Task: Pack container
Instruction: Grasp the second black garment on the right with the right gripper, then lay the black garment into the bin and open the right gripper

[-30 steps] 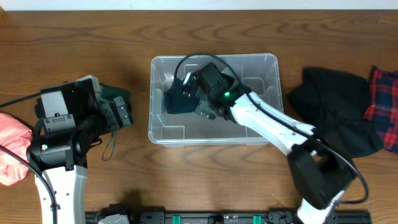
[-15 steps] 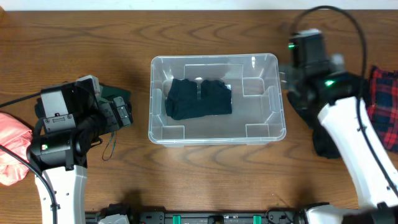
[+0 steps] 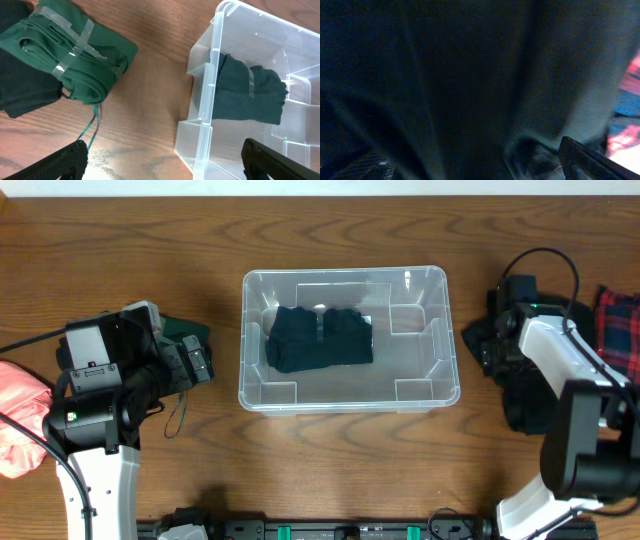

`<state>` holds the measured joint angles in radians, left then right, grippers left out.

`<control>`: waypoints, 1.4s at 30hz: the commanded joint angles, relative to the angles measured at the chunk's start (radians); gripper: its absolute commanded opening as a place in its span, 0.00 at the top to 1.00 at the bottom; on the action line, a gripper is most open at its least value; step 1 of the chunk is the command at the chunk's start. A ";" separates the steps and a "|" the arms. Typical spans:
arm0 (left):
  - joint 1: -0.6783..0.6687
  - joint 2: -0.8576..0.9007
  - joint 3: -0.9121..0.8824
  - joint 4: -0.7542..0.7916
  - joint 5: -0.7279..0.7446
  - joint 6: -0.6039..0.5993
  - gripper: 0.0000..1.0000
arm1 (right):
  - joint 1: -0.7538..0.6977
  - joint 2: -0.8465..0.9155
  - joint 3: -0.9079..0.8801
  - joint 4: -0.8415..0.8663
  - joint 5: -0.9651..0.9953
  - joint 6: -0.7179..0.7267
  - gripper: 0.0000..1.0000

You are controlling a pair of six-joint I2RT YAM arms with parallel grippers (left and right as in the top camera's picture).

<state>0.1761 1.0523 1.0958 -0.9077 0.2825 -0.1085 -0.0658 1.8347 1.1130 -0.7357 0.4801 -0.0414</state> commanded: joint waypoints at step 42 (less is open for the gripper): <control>0.005 0.000 0.019 0.003 0.005 -0.009 0.02 | 0.619 -0.508 0.101 0.107 -0.384 -0.376 0.99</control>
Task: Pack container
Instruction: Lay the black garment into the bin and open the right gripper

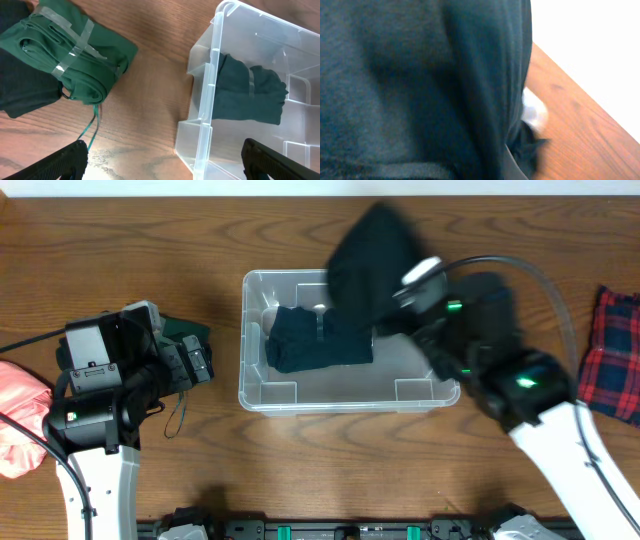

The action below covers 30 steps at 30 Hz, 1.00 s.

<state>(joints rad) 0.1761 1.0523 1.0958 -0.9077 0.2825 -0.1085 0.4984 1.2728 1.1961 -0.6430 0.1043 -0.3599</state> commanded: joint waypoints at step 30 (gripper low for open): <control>0.005 0.000 0.019 0.003 -0.006 -0.009 0.02 | -0.096 -0.060 0.055 0.060 0.503 0.264 0.01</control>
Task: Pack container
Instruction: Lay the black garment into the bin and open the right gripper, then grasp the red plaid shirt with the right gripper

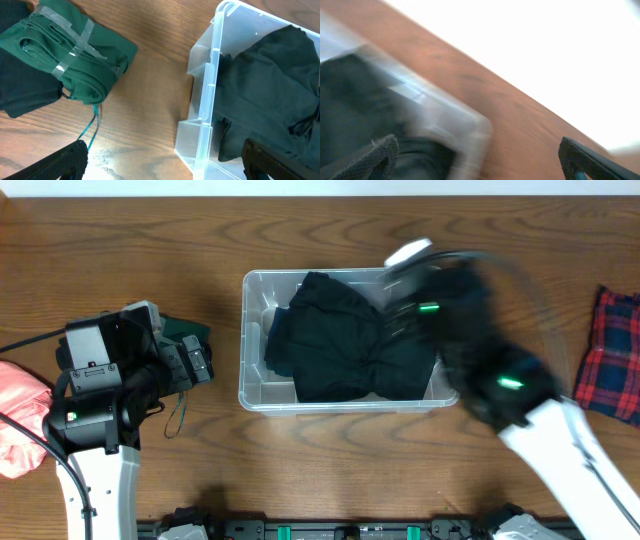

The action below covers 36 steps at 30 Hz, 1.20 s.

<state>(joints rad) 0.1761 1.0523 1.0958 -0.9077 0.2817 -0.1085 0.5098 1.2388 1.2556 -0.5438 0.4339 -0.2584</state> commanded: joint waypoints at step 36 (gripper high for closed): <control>0.005 0.000 0.019 0.004 -0.005 -0.009 0.02 | -0.971 0.804 -0.122 0.384 0.112 0.257 0.01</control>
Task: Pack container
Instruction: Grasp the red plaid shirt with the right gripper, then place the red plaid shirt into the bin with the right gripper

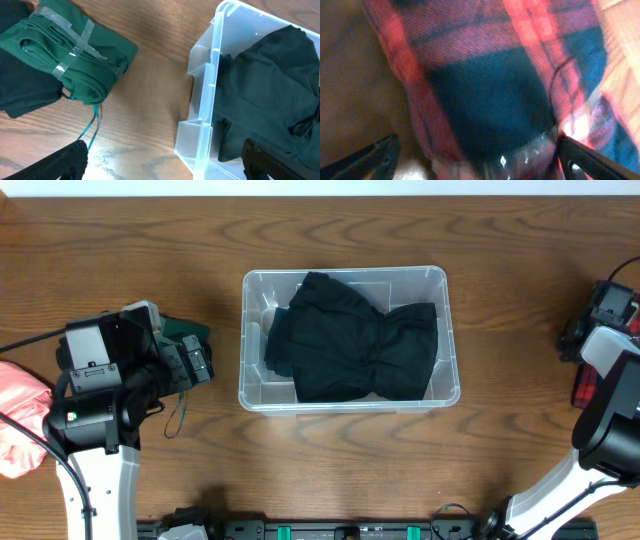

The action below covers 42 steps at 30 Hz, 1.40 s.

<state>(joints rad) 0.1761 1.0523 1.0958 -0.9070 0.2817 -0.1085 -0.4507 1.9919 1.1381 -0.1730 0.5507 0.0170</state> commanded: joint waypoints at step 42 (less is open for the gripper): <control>0.005 0.000 0.019 0.003 -0.005 -0.009 0.02 | 0.633 -0.685 -0.005 -0.139 -0.270 -0.376 0.98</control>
<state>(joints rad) 0.1761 1.0523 1.0958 -0.9051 0.2817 -0.1085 0.0563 1.3769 1.1183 -0.2996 0.3817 -0.2047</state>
